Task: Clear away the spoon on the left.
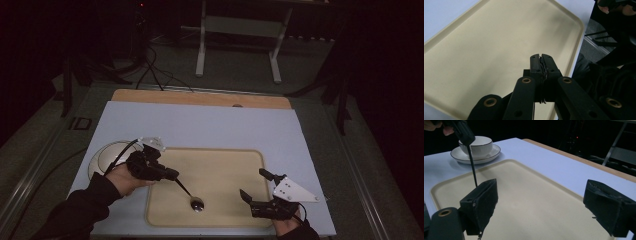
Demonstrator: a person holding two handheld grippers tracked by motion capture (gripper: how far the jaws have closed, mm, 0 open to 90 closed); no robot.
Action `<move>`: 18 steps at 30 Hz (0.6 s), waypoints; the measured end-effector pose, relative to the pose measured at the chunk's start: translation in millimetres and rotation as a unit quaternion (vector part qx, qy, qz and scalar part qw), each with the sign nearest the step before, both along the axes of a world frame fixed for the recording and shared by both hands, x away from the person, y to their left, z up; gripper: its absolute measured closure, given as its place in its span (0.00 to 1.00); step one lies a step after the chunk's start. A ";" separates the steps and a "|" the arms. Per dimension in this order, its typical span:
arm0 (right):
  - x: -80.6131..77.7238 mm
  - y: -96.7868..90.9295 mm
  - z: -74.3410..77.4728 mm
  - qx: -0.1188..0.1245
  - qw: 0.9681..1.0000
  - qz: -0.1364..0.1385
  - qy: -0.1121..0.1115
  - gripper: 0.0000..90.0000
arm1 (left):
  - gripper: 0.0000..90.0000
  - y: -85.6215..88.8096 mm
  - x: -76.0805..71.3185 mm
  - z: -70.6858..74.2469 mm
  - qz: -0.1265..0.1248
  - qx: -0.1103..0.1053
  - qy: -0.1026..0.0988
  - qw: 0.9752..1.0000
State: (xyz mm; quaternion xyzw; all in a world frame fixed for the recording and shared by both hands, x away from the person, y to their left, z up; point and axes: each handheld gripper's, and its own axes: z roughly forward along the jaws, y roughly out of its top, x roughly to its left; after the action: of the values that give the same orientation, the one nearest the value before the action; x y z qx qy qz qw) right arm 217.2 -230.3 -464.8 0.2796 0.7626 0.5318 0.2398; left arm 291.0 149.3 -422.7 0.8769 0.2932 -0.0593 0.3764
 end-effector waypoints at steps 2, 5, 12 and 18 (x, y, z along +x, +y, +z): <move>0.0 0.1 0.0 0.000 1.000 0.001 0.000 0.14 | 0.98 -3.1 2.2 0.7 -0.002 -0.003 -0.002 1.000; 0.2 0.0 0.0 0.001 1.000 0.001 0.001 0.14 | 0.98 -8.7 6.2 0.7 -0.002 -0.006 -0.006 1.000; 0.4 -0.5 0.0 0.003 1.000 0.002 0.002 0.14 | 0.97 -21.8 18.0 -2.4 0.010 -0.015 -0.015 1.000; 1.1 -0.4 -0.7 0.004 1.000 0.006 0.006 0.14 | 0.96 -29.3 27.3 -8.4 0.029 -0.024 -0.023 0.999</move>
State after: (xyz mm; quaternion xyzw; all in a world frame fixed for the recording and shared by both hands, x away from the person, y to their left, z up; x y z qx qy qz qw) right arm 218.3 -230.7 -465.5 0.2795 0.7636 0.5342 0.2311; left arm 318.3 120.0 -431.1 0.8596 0.3083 -0.0348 0.4059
